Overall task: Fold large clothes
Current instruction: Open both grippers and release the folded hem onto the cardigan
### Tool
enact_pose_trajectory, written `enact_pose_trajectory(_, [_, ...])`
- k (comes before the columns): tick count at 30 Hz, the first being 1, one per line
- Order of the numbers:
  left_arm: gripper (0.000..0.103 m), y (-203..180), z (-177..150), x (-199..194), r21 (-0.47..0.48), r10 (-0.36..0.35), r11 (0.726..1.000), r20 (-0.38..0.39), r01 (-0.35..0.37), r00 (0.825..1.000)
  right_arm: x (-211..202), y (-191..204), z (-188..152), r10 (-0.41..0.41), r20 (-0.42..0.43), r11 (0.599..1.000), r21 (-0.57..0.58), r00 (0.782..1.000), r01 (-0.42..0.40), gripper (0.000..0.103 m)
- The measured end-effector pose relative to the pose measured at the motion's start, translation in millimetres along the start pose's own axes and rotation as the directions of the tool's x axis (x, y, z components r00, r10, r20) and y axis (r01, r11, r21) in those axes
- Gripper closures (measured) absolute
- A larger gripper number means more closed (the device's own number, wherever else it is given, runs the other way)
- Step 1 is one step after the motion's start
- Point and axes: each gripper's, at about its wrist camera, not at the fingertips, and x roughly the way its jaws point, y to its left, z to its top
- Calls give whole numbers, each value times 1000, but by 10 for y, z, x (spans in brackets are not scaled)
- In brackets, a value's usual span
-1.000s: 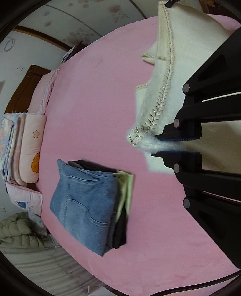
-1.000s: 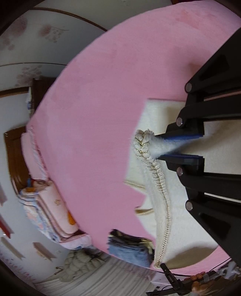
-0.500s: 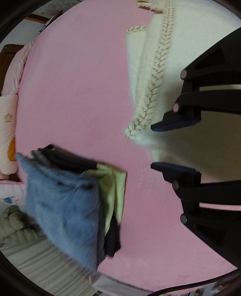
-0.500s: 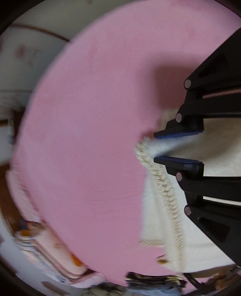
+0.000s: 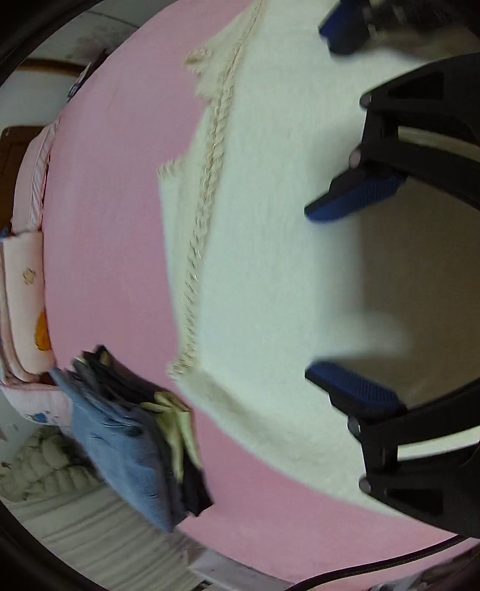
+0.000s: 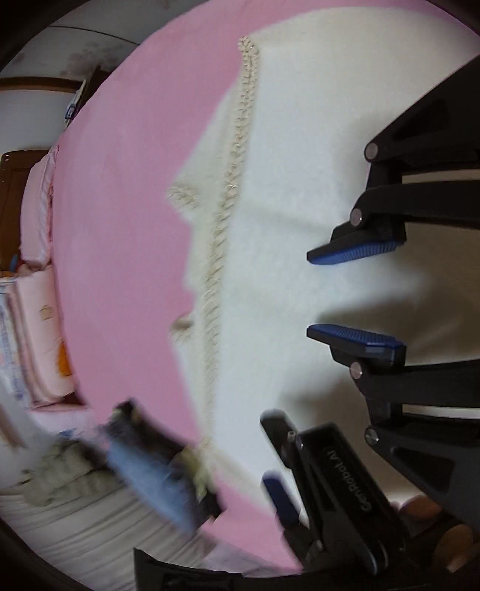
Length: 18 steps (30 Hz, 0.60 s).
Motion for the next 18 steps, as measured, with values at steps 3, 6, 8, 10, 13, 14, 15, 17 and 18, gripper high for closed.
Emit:
enact_pose_trajectory(3, [8,227,42,67,-2,-39,999,30,39,999,-76,-512,-106,-241,26,971,6,970,240,81])
enact_pose_trajectory(6, [3,323,47,93,72,-32,997,78,26,996,-182,-1330,-326,-410,-15,908,89,912,409,76])
enact_pose_trajectory(8, [1,381,49,179,98,-51,994,92,42,994,-284,-1700,-456,-388,-20,914,121,921,387,103])
enact_pose_trajectory(10, [0,378,41,209,107,-53,993,95,43,994,-352,-1809,-489,-347,-24,932,104,938,347,103])
enact_pose_trajectory(13, [0,382,36,213,98,-54,994,72,47,996,-305,-1663,-434,-404,-49,912,53,913,406,103])
enact_pose_trajectory(14, [0,399,61,204,94,-56,994,53,51,997,-313,-1645,-424,-411,-64,907,77,909,415,102])
enact_pose_trajectory(15, [0,399,105,187,94,-58,994,23,56,998,-296,-1589,-396,-409,-77,904,103,909,415,100])
enact_pose_trajectory(17, [0,398,212,159,103,-44,994,-35,47,998,-381,-1537,-318,-351,-106,911,190,930,366,100])
enact_pose_trajectory(18, [0,400,252,93,105,-35,994,-59,41,998,-416,-1481,-232,-317,-109,916,221,942,334,100])
